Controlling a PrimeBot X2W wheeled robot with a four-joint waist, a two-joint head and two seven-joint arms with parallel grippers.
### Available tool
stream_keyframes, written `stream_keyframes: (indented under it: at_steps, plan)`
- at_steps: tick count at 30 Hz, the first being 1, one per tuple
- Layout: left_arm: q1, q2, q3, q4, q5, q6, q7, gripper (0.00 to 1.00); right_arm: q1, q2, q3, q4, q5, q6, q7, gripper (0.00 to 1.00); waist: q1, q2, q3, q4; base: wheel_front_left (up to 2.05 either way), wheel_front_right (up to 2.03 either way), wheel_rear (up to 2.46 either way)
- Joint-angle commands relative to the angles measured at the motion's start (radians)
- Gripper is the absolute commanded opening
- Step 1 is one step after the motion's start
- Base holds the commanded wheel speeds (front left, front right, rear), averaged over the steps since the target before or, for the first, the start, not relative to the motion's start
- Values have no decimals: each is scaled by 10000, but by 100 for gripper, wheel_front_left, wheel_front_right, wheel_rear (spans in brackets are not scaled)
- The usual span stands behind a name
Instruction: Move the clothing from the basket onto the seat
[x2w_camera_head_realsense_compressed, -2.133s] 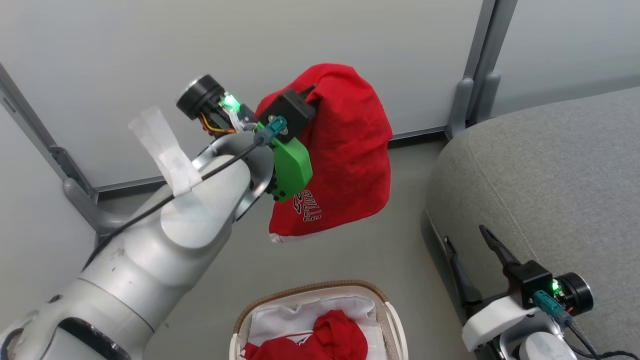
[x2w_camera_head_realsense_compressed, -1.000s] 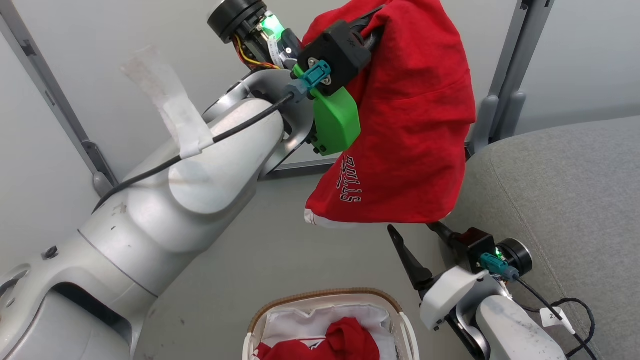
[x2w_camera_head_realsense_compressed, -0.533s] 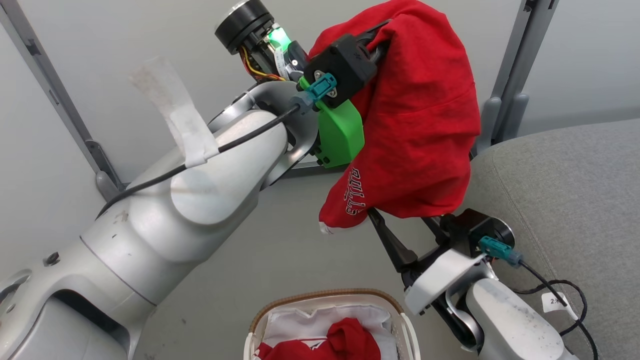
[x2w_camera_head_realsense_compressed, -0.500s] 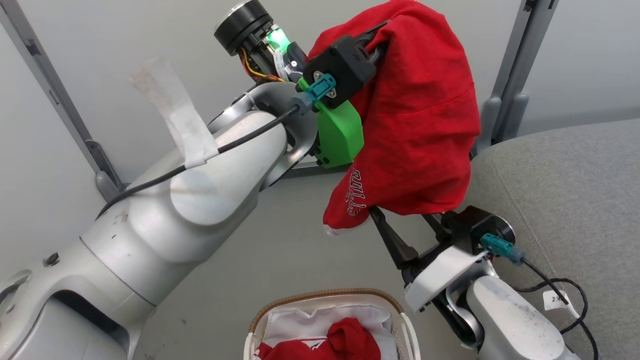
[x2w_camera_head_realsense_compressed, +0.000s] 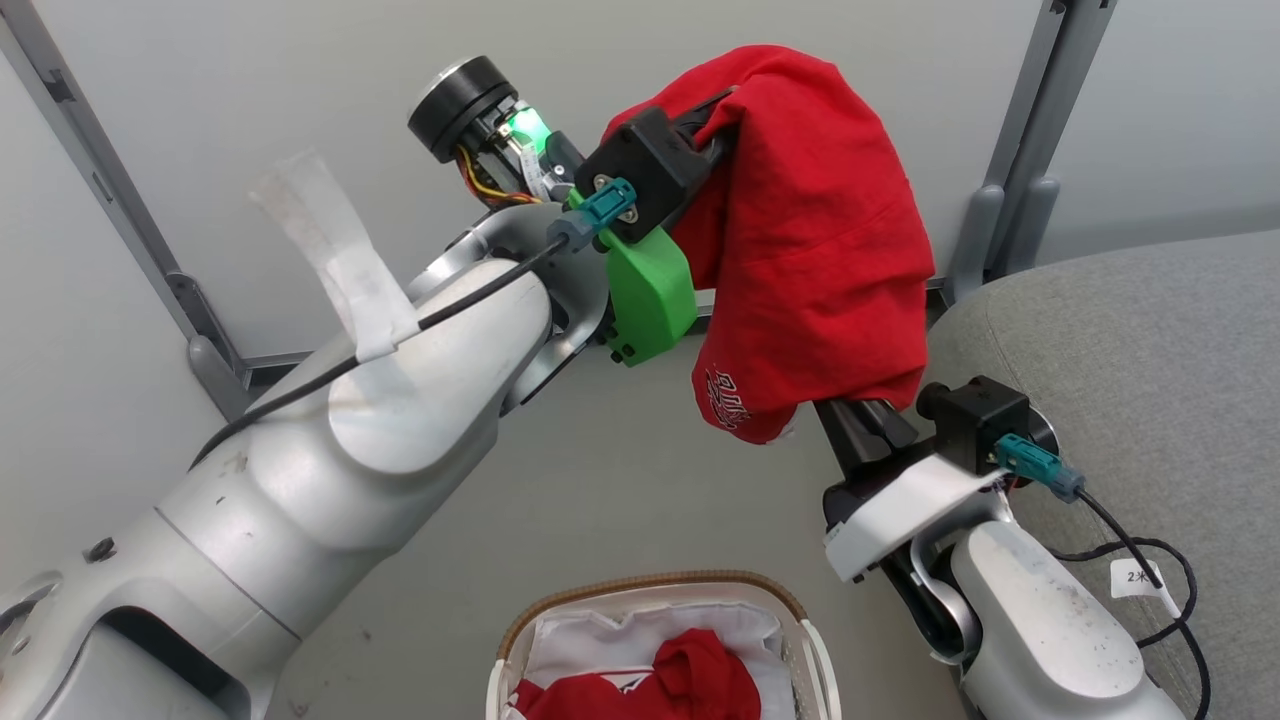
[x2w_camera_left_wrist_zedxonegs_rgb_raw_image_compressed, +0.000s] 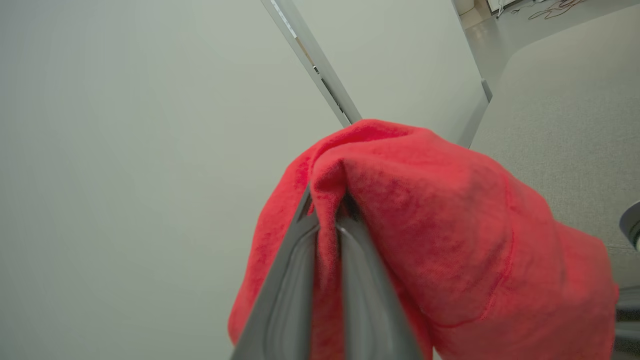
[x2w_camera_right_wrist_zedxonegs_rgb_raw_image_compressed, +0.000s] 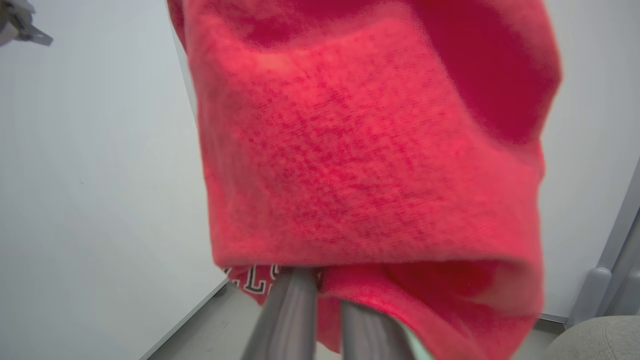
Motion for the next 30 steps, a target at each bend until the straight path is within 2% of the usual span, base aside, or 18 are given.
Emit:
stream_keyframes:
  at_steps: [1,13,14,15,16,17,25,30]
  plan:
    - [199,74,12,95,-51,84,-59,0,-32,-1,-25,-35,-122,-10,-25,0,0,0,12,-10,0,0,0]
    - [1668,192,339,1029,-892,402,-905,0,4,-257,-524,-372,-531,-10,-25,0,0,0,143,-122,0,0,0]
    - [1857,146,419,1105,-1057,415,-1026,6,-14,-283,-581,-399,-572,-10,-25,0,0,0,152,-133,0,0,0]
    - [2064,106,503,1192,-1168,456,-1185,43,-37,-309,-653,-428,-632,-10,-25,0,0,0,164,-148,0,0,0]
    - [2213,95,539,1278,-1205,491,-1302,85,-55,-328,-730,-443,-667,-10,-25,0,0,0,176,-162,0,0,0]
    - [2432,73,556,1402,-1291,500,-1417,100,-74,-364,-827,-452,-739,-10,-25,0,0,0,189,-176,0,0,0]
    - [4061,-295,785,1759,-1651,566,-2010,100,-73,-582,-1309,-467,-1045,-10,-25,0,0,0,229,-286,0,0,0]
    - [4957,-589,1120,1480,-1420,624,-2067,100,39,-758,-1528,-470,-1154,-10,-24,0,0,0,238,-343,0,0,0]
